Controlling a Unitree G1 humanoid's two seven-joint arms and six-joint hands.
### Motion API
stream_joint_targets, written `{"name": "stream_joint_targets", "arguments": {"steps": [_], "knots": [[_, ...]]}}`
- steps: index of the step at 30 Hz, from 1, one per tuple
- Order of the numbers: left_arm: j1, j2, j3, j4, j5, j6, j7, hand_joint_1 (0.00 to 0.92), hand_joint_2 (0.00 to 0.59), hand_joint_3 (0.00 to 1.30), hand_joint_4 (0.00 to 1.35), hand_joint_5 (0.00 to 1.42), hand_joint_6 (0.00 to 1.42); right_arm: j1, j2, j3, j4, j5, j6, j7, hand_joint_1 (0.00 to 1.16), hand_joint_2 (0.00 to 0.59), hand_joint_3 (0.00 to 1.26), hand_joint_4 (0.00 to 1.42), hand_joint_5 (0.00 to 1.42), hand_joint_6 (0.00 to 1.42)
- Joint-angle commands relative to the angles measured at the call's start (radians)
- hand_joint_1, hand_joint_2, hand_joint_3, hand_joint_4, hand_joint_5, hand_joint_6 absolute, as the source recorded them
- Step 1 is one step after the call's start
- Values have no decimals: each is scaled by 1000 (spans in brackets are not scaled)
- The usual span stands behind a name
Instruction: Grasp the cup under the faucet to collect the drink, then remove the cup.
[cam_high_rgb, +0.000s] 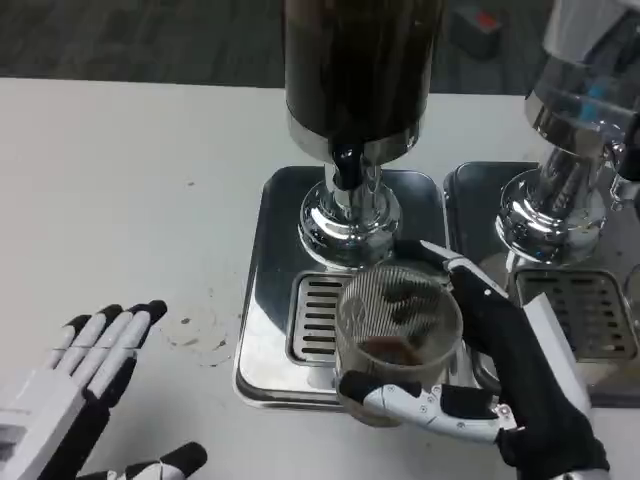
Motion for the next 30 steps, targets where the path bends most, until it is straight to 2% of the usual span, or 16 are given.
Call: {"name": "stream_joint_targets", "arguments": {"steps": [1,30], "knots": [[-3,-13,-15,-2,7,10,8,0,141,0,0,0,0,-3,5,-4,-36,16,-4,-1,992,256,281,509,819,1193],[-42,-48,-43,4,1,43,8,0,134,0,0,0,0,-20,9,-33,-44,37,26,14,989,258,281,509,819,1193]]}}
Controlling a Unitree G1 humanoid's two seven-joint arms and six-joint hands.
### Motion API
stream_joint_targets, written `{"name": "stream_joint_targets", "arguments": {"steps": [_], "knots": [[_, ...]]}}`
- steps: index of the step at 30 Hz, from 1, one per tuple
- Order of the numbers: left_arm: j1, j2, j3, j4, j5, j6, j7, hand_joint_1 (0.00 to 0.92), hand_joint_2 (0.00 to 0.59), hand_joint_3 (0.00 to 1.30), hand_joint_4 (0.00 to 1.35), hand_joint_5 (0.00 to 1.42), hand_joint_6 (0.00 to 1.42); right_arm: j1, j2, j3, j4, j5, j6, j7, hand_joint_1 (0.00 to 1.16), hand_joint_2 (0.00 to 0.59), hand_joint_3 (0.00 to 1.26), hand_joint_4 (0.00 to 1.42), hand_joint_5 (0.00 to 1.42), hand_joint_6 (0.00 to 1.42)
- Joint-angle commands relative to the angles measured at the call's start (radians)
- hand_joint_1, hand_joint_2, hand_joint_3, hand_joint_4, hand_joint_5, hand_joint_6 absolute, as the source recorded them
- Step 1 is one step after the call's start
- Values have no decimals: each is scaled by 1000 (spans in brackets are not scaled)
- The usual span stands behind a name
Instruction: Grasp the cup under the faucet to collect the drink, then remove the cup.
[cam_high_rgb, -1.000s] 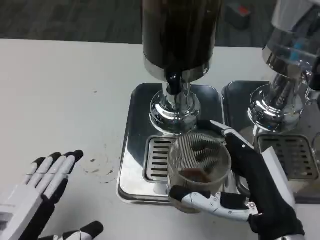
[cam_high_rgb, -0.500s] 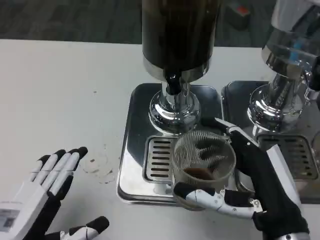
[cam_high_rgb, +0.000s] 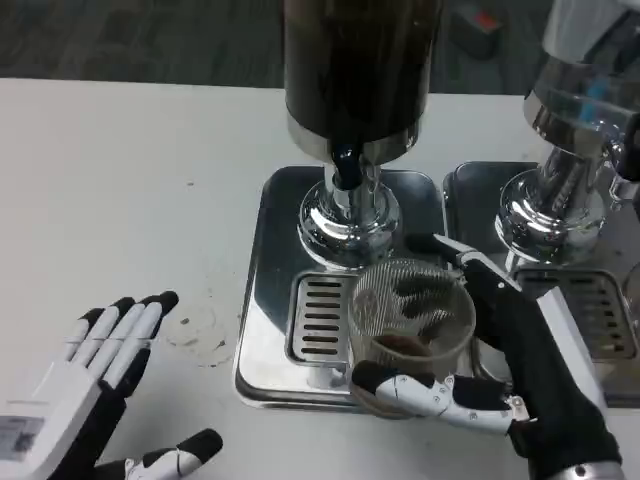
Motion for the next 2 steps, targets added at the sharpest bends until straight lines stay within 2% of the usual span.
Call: {"name": "stream_joint_targets", "arguments": {"steps": [1,2], "knots": [[-6,-4,-8,3,-1,7,8,0,134,0,0,0,0,-9,9,-2,-24,16,-5,-5,989,258,281,509,819,1193],[-7,-3,-8,3,-1,6,7,0,134,0,0,0,0,-8,10,-1,-24,16,-4,-6,989,258,281,509,819,1193]]}}
